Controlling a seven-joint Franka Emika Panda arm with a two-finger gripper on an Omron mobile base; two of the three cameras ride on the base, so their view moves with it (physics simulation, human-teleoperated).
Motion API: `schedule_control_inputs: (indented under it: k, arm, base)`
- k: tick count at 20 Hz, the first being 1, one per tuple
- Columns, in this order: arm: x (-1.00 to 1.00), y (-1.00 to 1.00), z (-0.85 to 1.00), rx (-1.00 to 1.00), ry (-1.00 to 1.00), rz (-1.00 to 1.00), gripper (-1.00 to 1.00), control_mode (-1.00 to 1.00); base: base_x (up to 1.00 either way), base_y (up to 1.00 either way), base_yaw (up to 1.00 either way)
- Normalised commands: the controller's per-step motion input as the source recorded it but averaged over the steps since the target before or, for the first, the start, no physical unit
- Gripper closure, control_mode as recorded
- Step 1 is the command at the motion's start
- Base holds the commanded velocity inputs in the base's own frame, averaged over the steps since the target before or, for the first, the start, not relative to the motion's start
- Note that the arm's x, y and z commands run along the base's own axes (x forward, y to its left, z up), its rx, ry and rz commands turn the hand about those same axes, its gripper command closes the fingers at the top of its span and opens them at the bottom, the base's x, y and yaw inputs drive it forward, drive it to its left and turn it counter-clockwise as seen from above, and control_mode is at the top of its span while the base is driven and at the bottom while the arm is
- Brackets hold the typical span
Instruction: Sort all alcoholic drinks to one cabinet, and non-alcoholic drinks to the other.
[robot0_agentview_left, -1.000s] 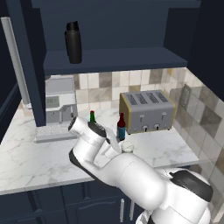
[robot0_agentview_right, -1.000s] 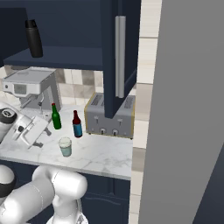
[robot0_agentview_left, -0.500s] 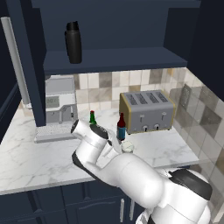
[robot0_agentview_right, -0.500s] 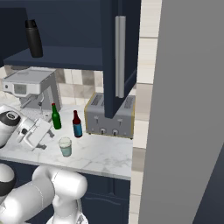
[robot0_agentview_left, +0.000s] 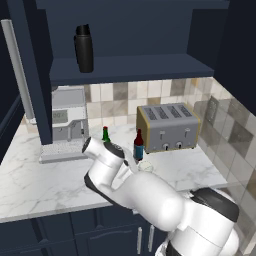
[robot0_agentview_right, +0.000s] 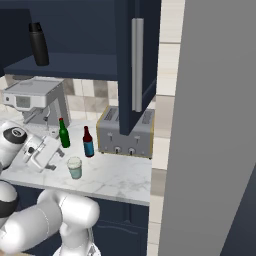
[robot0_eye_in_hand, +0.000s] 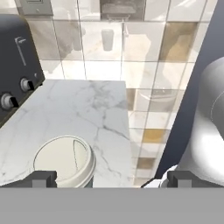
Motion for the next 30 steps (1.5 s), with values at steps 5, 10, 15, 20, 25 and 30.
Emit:
schedule_control_inputs:
  k: [5,10,15,20,25,30]
  arm:
    - [0.19,0.0,-0.06,-0.01,0.02,0.0,-1.0,-1.0]
    - [0.15,0.0,-0.09,-0.04,0.06,0.0,-1.0,-1.0]
    - [0.13,0.0,-0.14,-0.05,0.09,0.0,-1.0,-1.0]
    - [0.07,0.0,-0.11,-0.06,0.09,0.0,-1.0,-1.0]
    - [0.05,0.0,-0.06,-0.04,0.05,0.0,-1.0,-1.0]
    - [0.03,0.0,-0.08,0.0,0.0,0.0,-1.0,-1.0]
  base:
    - [0.0,0.0,0.0]
    - [0.0,0.0,0.0]
    - [0.0,0.0,0.0]
    - [0.0,0.0,0.0]
    - [0.0,0.0,0.0]
    - [0.0,0.0,0.0]
